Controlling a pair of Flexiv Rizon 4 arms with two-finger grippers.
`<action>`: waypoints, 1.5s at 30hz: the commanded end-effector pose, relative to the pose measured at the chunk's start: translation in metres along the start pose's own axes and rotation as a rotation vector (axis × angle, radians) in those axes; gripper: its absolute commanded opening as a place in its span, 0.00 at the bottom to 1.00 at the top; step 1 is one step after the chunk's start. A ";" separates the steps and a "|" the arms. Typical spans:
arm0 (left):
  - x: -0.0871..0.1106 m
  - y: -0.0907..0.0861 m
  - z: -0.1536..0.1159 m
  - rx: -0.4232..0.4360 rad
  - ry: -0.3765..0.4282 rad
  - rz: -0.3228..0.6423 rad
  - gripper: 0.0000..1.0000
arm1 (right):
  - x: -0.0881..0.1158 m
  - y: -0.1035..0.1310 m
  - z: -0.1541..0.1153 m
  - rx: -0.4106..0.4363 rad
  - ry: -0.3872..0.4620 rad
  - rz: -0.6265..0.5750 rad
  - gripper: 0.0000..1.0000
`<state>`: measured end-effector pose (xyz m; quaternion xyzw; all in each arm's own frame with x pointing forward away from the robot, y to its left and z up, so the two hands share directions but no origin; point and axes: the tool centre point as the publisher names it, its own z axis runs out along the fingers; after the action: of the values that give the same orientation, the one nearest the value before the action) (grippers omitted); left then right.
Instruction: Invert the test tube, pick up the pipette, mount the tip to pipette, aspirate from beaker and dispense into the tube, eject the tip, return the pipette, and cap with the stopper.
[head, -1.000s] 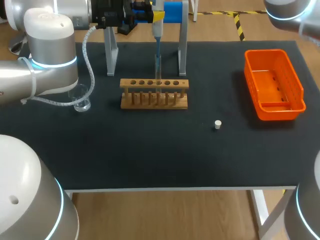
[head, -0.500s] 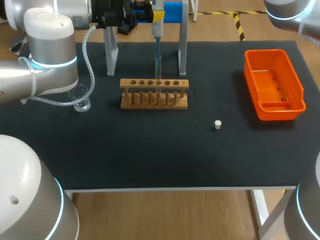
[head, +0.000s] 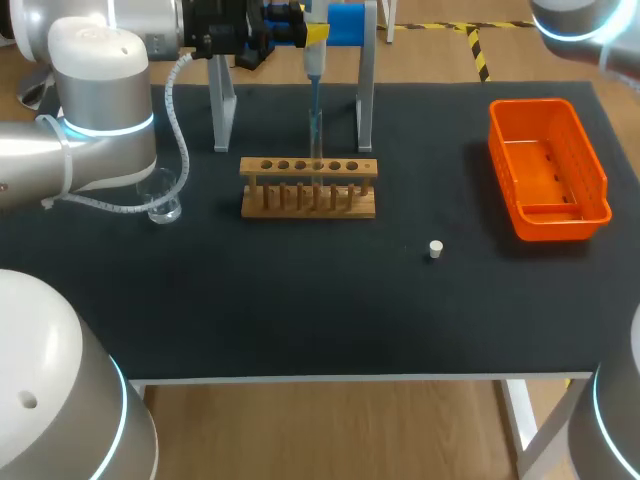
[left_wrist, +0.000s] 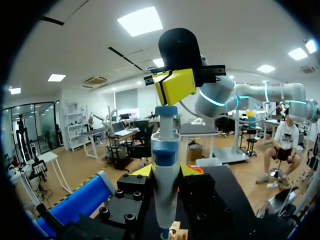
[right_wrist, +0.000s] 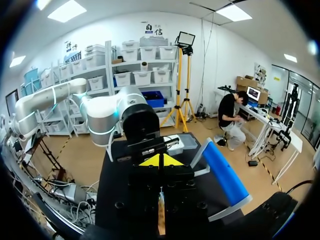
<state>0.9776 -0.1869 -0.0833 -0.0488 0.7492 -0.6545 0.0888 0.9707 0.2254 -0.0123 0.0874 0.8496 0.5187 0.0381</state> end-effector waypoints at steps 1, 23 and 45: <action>-0.001 -0.003 0.001 0.001 -0.001 0.000 0.00 | 0.000 -0.004 0.000 0.005 0.001 0.002 0.00; -0.001 -0.003 0.001 0.001 -0.001 0.000 0.00 | 0.008 -0.019 0.003 0.023 0.017 0.023 0.00; -0.001 -0.003 0.001 0.001 -0.001 0.000 0.00 | 0.009 -0.015 -0.007 0.008 0.013 0.022 0.00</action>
<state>0.9791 -0.1865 -0.0801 -0.0494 0.7483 -0.6554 0.0900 0.9613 0.2166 -0.0265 0.0945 0.8504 0.5170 0.0253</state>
